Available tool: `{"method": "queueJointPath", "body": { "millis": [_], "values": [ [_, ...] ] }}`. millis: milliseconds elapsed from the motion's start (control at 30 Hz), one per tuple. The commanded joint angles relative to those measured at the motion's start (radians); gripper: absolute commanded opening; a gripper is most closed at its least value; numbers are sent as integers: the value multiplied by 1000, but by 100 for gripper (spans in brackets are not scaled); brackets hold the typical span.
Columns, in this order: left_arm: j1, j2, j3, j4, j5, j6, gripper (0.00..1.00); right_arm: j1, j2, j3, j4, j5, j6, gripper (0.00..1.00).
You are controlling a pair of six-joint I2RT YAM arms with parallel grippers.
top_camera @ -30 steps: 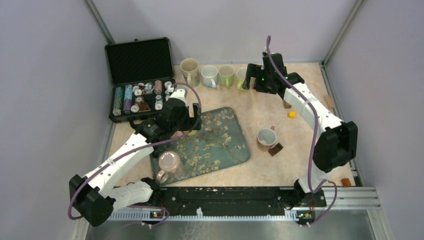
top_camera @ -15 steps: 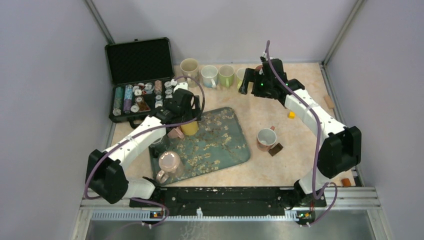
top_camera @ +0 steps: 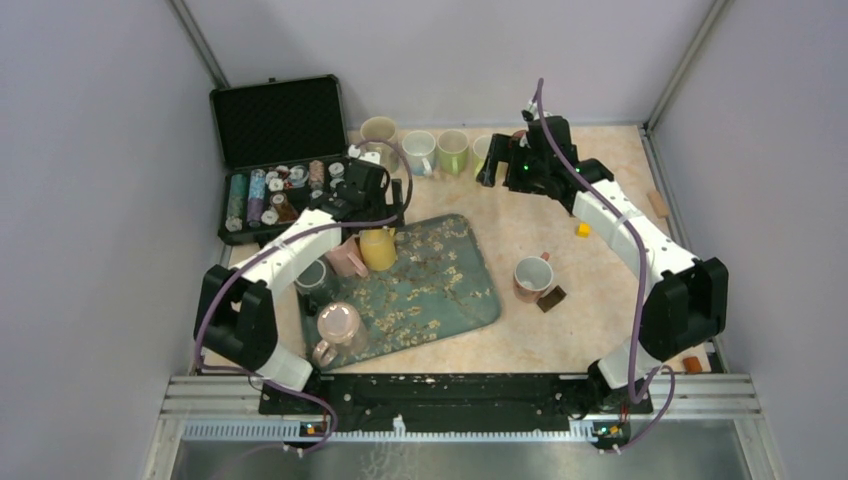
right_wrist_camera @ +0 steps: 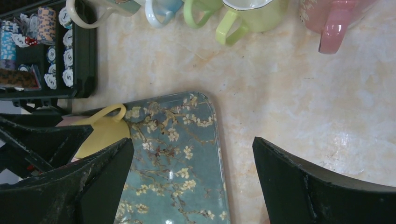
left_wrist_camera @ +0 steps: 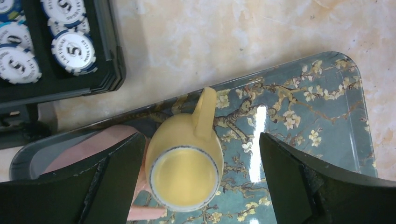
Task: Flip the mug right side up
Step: Move the cup to the tray.
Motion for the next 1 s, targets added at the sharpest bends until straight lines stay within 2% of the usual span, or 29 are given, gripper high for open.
{"method": "queueJointPath", "body": {
  "millis": [0,300,633,967],
  "values": [
    [12,58,79,55,83,59,98,11,-46,-10,44,-8,3,99],
    [11,217,206,-55,201,84,98,11,-46,-21,47,-7,6,99],
    [6,234,205,-62,303,89,98,11,-44,-29,46,-5,7,99],
    [-30,228,196,-90,342,83,98,10,-42,-35,41,1,6,99]
  ]
}}
